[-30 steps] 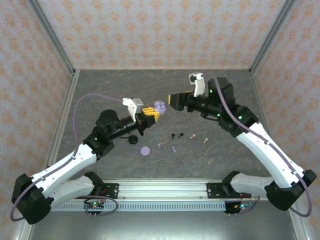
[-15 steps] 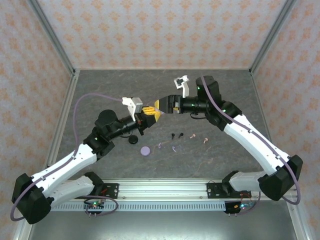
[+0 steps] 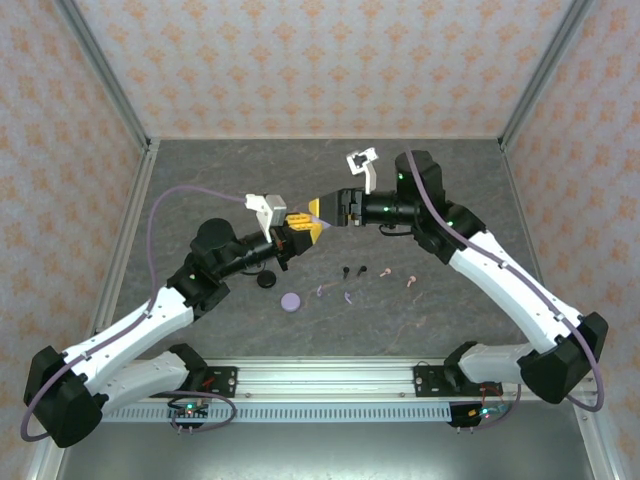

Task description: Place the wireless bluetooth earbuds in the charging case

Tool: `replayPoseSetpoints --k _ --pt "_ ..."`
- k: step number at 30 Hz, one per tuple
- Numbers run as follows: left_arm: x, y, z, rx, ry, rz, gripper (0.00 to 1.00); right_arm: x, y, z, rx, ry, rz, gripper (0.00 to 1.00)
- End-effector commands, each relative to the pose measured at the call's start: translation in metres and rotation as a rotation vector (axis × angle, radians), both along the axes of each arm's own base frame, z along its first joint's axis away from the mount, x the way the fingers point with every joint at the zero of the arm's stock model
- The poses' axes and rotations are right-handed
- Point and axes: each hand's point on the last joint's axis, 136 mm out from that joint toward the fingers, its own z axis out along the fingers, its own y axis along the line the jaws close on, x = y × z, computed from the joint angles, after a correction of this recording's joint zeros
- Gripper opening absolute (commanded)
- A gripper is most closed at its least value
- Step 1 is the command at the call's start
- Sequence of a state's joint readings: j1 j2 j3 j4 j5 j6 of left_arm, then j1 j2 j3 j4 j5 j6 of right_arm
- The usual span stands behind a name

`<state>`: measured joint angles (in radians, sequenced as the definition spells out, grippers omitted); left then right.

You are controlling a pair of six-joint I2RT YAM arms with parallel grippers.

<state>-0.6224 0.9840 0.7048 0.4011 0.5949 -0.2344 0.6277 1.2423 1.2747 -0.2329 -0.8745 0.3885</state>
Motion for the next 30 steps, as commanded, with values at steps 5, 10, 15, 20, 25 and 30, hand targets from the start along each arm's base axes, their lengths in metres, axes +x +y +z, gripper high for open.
replayPoseSetpoints --k 5,10,15,20,25,30 --pt "-0.003 0.000 0.006 0.011 -0.014 0.000 0.00 -0.014 -0.012 0.030 0.056 -0.130 -0.007 0.73" --pt "-0.001 0.001 0.004 0.018 -0.004 0.014 0.00 -0.002 -0.023 0.016 -0.045 -0.133 -0.101 0.75" --pt "0.011 0.006 -0.013 0.078 0.055 0.083 0.00 0.023 -0.050 0.001 -0.171 -0.150 -0.306 0.76" --pt "0.044 0.019 -0.054 0.197 0.204 0.256 0.00 0.048 -0.101 -0.025 -0.318 -0.140 -0.602 0.79" --pt "0.082 0.029 -0.094 0.266 0.391 0.347 0.00 0.052 -0.129 -0.053 -0.411 -0.072 -0.713 0.80" --pt "0.120 0.028 -0.128 0.264 0.572 0.328 0.00 0.047 -0.135 -0.065 -0.445 -0.054 -0.723 0.80"
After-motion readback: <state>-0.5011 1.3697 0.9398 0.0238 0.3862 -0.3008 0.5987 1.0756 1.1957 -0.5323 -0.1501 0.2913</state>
